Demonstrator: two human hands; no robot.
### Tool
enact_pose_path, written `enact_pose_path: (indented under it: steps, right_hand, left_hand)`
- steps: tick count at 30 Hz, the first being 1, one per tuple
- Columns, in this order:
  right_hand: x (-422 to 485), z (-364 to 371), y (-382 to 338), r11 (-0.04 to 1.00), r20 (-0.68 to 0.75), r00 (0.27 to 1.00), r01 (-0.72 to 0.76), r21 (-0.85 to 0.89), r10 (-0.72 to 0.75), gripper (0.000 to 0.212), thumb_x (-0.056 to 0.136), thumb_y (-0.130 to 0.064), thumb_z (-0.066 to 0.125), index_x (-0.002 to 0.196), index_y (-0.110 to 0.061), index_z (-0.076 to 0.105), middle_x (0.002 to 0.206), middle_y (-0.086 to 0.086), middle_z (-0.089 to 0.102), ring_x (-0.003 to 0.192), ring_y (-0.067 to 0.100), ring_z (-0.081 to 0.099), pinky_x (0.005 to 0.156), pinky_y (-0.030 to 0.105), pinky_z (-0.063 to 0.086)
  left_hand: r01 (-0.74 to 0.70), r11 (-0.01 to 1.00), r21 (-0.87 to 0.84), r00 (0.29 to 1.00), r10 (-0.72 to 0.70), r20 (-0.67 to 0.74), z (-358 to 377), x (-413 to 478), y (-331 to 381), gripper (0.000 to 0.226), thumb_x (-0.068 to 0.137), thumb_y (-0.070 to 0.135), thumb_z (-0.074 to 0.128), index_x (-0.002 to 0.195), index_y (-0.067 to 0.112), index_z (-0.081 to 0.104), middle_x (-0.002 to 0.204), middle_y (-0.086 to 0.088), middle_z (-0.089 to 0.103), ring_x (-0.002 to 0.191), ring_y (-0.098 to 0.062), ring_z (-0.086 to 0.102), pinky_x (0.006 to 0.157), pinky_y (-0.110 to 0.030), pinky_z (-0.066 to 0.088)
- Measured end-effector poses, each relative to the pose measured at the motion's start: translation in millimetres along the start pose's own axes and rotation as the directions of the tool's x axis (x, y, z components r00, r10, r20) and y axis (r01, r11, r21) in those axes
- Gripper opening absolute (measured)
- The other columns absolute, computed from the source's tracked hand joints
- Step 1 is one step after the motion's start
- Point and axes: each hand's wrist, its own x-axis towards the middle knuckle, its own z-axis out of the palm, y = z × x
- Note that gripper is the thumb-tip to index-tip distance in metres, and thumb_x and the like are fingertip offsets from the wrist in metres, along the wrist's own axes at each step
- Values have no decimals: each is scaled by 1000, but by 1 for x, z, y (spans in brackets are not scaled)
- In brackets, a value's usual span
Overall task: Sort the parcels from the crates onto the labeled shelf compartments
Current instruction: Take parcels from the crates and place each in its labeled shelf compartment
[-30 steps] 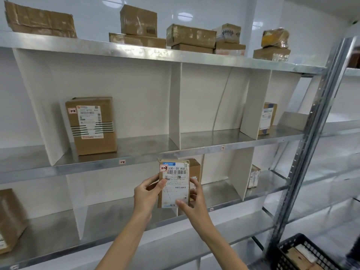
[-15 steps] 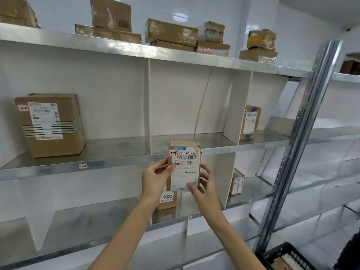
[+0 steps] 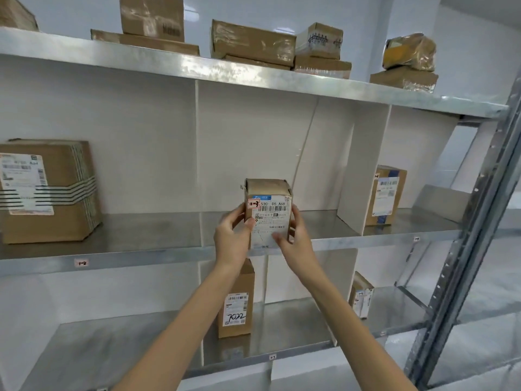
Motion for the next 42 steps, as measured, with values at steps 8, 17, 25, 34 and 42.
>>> enact_pose_path:
  steps: [8, 17, 25, 34, 42]
  right_hand:
    - [83, 19, 51, 993, 160, 985, -48, -111, 65, 56, 94, -11, 55, 140, -23, 25, 122, 10, 61, 98, 16, 60, 68, 13, 52]
    - [130, 34, 82, 971, 268, 961, 7, -240, 60, 72, 88, -19, 64, 146, -28, 23, 116, 3, 59, 95, 15, 58, 70, 17, 46]
    - [164, 60, 90, 972, 327, 941, -3, -236, 83, 67, 87, -14, 64, 142, -25, 28, 113, 16, 58, 98, 24, 58, 80, 34, 52]
    - [164, 66, 87, 960, 316, 947, 38, -279, 54, 67, 92, -12, 57, 148, -18, 21, 123, 17, 49, 108, 30, 55, 93, 39, 48]
    - [154, 53, 86, 947, 349, 935, 52, -317, 65, 78, 93, -25, 58, 152, -14, 8, 140, 18, 40, 129, 30, 39, 104, 36, 34]
  left_hand:
    - [-11, 979, 205, 981, 49, -186, 13, 69, -49, 31, 95, 11, 48, 121, 14, 62, 117, -4, 65, 108, -19, 60, 87, -29, 52]
    - [-26, 984, 177, 960, 74, -268, 5, 85, -75, 29, 96, 10, 50, 122, 7, 61, 115, -7, 66, 105, -19, 63, 78, -14, 53]
    - [22, 971, 236, 928, 68, -365, 2, 116, -89, 27, 97, 7, 45, 118, 8, 61, 112, -8, 67, 95, -17, 64, 60, -8, 47]
    - [28, 958, 284, 934, 76, -350, 6, 123, -90, 26, 99, 12, 43, 121, 12, 57, 114, -5, 65, 95, -12, 62, 61, -4, 47]
    - [9, 942, 335, 951, 96, -293, 12, 109, -81, 27, 102, 17, 35, 124, 13, 50, 122, -5, 60, 111, -18, 58, 89, -32, 51]
